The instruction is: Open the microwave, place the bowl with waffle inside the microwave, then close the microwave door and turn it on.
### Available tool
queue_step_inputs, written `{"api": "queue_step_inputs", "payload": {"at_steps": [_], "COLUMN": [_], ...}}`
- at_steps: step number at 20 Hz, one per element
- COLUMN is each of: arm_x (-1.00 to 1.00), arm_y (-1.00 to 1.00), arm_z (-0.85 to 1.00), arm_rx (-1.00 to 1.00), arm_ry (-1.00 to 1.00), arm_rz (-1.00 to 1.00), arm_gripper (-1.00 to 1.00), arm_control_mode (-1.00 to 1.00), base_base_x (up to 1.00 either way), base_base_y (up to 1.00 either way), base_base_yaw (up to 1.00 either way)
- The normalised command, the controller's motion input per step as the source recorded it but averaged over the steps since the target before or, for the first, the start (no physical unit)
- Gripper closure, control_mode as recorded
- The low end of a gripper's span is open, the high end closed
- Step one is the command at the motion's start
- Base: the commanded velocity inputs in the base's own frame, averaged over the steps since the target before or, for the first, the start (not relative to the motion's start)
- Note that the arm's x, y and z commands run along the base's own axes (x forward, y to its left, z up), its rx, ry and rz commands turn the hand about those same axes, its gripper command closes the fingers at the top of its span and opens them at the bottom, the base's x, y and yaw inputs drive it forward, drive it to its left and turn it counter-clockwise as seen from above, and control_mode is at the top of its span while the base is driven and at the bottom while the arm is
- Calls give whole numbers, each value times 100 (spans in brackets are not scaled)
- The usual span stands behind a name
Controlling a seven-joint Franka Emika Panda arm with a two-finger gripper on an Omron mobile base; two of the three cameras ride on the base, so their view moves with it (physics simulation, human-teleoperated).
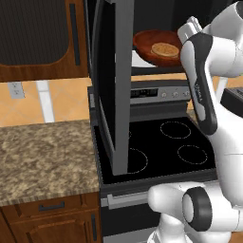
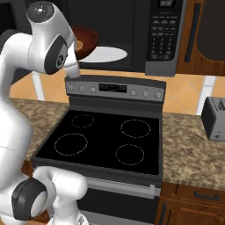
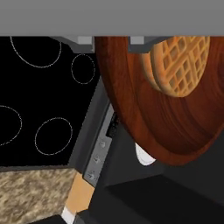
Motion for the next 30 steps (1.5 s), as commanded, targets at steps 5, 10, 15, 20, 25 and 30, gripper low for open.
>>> {"api": "queue_step_inputs", "payload": {"at_steps": [5, 10, 15, 20, 25, 30], "arm_x": [91, 73, 47, 59, 70, 71], "arm_y": [29, -8, -39, -7, -5, -8], "arm_z": [-38, -14, 0, -7, -3, -9], "arm_rx": [-7, 0, 3, 0, 0, 0], "arm_ry": [6, -2, -2, 0, 0, 0], "arm_rz": [15, 4, -3, -5, -3, -3], "arm_gripper": [100, 100, 100, 100, 100, 100], "arm_control_mode": [-100, -100, -100, -100, -100, -100], "base_base_x": [0, 0, 0, 0, 0, 0], "base_base_y": [0, 0, 0, 0, 0, 0], "base_base_yaw": [0, 0, 0, 0, 0, 0]}}
